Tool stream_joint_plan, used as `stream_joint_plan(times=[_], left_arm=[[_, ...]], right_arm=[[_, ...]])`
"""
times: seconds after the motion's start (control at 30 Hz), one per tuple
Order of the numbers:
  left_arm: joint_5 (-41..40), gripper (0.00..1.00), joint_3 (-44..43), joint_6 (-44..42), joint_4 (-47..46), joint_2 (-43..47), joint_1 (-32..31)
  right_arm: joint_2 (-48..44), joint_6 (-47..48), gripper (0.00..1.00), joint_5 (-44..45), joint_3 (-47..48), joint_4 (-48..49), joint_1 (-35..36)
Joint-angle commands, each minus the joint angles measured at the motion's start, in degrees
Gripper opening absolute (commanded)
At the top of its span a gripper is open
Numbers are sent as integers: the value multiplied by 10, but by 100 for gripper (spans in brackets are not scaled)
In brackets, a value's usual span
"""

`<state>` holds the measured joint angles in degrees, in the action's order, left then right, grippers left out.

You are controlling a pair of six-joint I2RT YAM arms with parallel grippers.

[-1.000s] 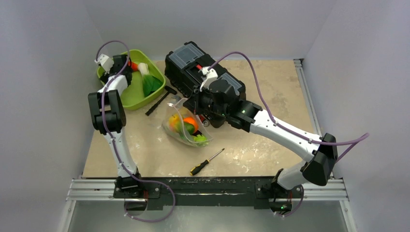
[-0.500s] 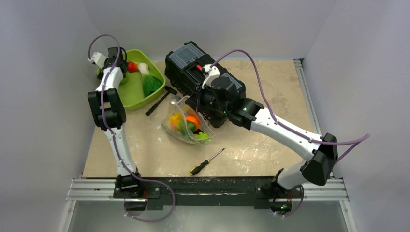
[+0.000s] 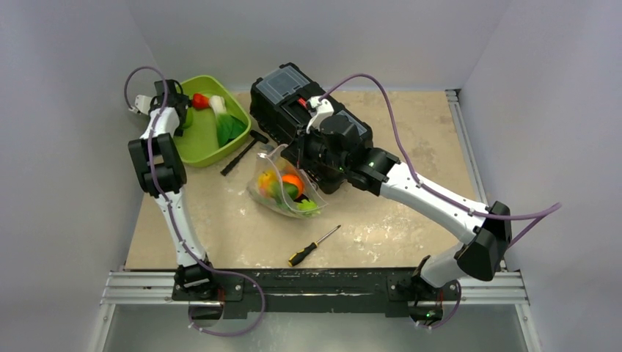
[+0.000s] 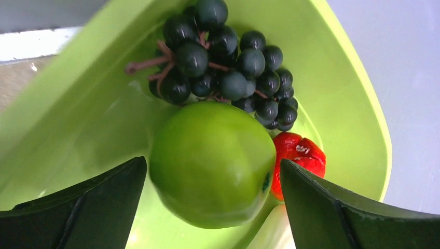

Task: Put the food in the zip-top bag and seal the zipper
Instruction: Pick up the fake fruit from the bin, then place the fake fruit in the zipper food storage bag.

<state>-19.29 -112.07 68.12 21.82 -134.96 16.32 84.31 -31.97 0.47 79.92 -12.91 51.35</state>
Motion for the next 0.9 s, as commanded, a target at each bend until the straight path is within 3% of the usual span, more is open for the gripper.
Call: stream_joint_plan(times=[0.0,0.07,0.2,0.4,0.6,0.87], left_arm=[[23,100,18,24,-35,-17,3],[40,96,18,27,-52,-24,3],[56,71,40,30,-71,-9,5],[58,38,102,-29,-78,84,5],[155,25,186,-40,-58,207,3],[380,17,391,-70,-106,423,1]], right_arm=[[5,-8,0,-3,34,26,-2],[9,-10,0,-3,35,26,-2],[10,-10,0,-3,37,24,-2],[0,-9,0,4,21,30,-2],[-8,4,0,24,0,46,-2],[-35,39,0,82,-5,38,-2]])
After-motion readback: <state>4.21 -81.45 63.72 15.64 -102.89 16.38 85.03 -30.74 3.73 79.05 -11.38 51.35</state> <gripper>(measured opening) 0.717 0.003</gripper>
